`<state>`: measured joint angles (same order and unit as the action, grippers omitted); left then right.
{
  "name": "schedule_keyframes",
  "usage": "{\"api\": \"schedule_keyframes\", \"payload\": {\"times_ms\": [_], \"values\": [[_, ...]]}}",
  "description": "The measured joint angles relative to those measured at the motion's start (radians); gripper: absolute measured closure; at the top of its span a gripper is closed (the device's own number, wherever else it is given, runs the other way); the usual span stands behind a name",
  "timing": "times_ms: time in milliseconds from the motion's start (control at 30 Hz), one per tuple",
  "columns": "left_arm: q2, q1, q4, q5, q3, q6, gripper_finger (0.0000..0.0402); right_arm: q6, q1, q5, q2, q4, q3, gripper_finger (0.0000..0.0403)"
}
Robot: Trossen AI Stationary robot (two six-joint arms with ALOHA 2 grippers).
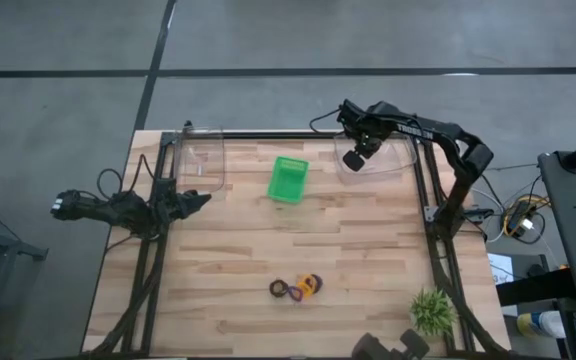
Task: Sort spring keychains
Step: Put the purple spring keychain into the right transparent bin
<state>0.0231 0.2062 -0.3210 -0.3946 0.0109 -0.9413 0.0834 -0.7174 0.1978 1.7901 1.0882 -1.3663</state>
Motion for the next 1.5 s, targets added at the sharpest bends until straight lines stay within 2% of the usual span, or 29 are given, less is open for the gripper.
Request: {"api": "schedule_keyframes", "payload": {"times_ms": [267, 600, 733, 967, 1200, 1500], "values": [[0.000, 0.000, 0.000, 0.000, 0.000, -0.002, 0.0401, 0.006, 0.000, 0.011, 0.014, -0.002, 0.000, 0.0380], [0.000, 0.000, 0.000, 0.001, 0.000, -0.002, 0.0401, 0.022, 0.001, 0.002, 0.006, 0.024, 0.000, 0.0273], [0.000, 0.000, 0.000, 0.001, 0.000, -0.002, 0.0401, 0.022, 0.011, -0.062, -0.012, 0.063, 0.000, 0.0251], [0.000, 0.000, 0.000, 0.001, 0.000, -0.002, 0.0401, 0.019, 0.102, -0.098, -0.121, 0.086, 0.000, 0.0256], [0.000, 0.000, 0.000, 0.001, 0.000, -0.002, 0.0401, 0.080, 0.253, -0.105, -0.219, 0.085, 0.000, 0.0272], [0.000, 0.000, 0.000, 0.001, 0.000, -0.002, 0.0401, 0.178, 0.466, -0.115, -0.234, 0.077, 0.000, 0.0282]]}}
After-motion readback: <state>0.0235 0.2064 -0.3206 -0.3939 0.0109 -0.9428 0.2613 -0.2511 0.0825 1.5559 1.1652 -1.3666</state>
